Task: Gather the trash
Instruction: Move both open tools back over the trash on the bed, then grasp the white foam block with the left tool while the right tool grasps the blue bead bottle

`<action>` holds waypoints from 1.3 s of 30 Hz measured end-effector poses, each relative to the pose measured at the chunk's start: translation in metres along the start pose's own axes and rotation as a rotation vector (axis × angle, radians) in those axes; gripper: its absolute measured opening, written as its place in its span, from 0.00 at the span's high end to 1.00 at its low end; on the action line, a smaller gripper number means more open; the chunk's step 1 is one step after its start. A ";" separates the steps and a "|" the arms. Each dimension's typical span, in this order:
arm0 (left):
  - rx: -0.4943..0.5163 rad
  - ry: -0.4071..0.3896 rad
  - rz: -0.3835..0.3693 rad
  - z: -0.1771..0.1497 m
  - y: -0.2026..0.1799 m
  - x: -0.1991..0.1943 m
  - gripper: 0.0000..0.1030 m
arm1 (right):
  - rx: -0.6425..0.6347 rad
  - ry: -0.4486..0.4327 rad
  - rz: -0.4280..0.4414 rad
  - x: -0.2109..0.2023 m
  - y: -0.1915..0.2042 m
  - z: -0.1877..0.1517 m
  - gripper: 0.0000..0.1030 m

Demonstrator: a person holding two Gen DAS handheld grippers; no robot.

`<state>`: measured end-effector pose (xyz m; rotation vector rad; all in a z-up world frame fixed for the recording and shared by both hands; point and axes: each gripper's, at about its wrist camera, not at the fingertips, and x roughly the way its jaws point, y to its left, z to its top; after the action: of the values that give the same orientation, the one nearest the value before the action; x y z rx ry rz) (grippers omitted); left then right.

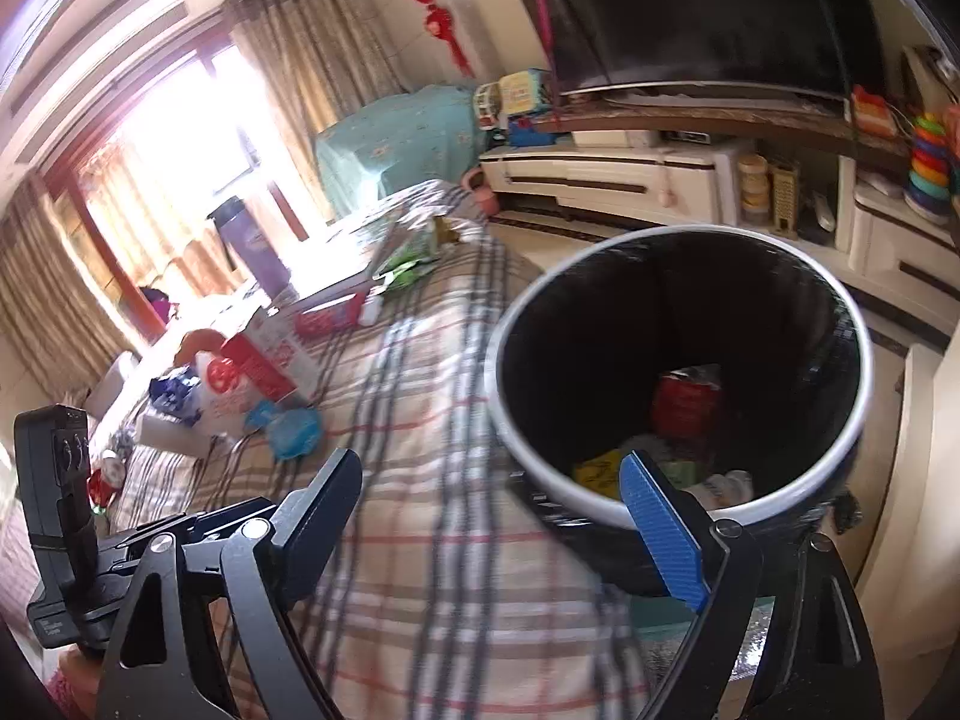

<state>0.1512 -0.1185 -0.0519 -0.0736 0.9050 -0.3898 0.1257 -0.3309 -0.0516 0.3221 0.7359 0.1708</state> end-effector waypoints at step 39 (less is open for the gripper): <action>-0.268 -0.153 0.262 -0.002 0.151 -0.054 0.26 | -0.281 0.187 0.169 0.103 0.130 -0.008 0.12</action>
<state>0.1646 0.0418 -0.0464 -0.2251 0.7991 -0.0173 0.1906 -0.1804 -0.0767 0.0997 0.8576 0.4643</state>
